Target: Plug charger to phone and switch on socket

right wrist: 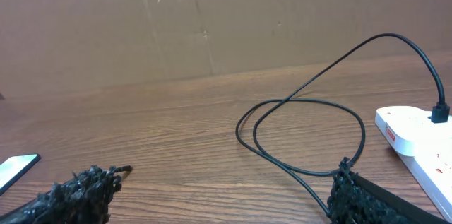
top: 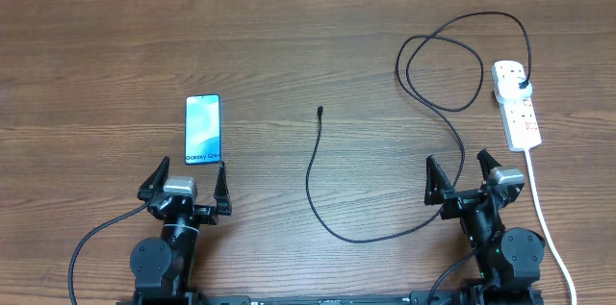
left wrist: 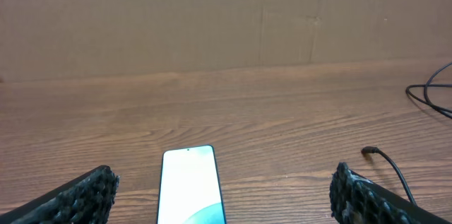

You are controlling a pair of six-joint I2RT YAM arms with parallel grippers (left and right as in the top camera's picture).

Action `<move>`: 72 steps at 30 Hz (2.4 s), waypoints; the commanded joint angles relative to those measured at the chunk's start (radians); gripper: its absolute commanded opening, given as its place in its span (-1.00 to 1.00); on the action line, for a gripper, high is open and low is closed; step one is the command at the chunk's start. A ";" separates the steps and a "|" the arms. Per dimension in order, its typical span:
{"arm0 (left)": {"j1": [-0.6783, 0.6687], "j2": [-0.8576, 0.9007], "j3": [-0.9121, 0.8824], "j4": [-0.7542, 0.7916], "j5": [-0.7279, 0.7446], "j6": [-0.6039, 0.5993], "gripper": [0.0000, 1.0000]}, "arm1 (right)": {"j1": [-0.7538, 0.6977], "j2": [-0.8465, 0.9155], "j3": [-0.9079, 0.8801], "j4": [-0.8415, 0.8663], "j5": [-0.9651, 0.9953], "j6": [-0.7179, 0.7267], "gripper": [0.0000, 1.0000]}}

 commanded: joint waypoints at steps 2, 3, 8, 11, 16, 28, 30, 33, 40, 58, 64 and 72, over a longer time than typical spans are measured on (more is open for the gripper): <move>0.006 -0.011 -0.007 0.000 -0.011 0.019 0.99 | 0.000 -0.008 -0.001 0.005 0.002 0.002 1.00; 0.006 -0.011 -0.007 0.001 -0.011 0.019 0.99 | 0.000 -0.008 -0.001 0.005 0.002 0.002 1.00; 0.006 -0.011 -0.007 0.000 -0.011 0.019 0.99 | 0.000 -0.008 -0.001 0.005 0.002 0.002 1.00; 0.006 -0.011 -0.007 0.000 -0.011 0.019 0.99 | 0.000 -0.008 -0.001 0.005 0.002 0.002 1.00; 0.006 -0.011 -0.007 0.000 -0.010 0.019 0.99 | 0.000 -0.008 -0.001 0.004 0.002 0.002 1.00; 0.006 -0.011 -0.007 0.000 -0.011 0.019 0.99 | 0.000 -0.008 -0.001 0.005 0.002 0.002 1.00; 0.006 -0.011 -0.007 0.001 -0.011 0.019 0.99 | 0.000 -0.008 -0.001 0.005 0.002 0.002 1.00; 0.006 -0.011 -0.007 0.000 -0.011 0.019 0.99 | 0.000 -0.008 -0.001 0.005 0.002 0.002 1.00; 0.006 -0.011 -0.007 0.000 -0.010 0.019 0.99 | 0.000 -0.008 -0.001 0.005 0.002 0.002 1.00; 0.006 -0.011 -0.007 0.000 -0.013 0.019 0.99 | 0.000 -0.008 -0.001 0.005 0.002 0.002 1.00; 0.006 -0.011 -0.007 0.001 -0.011 -0.008 0.99 | 0.000 -0.008 -0.001 0.005 0.002 0.002 1.00; 0.006 0.005 0.080 -0.068 0.000 -0.027 0.99 | 0.000 -0.008 -0.001 0.005 0.002 0.002 1.00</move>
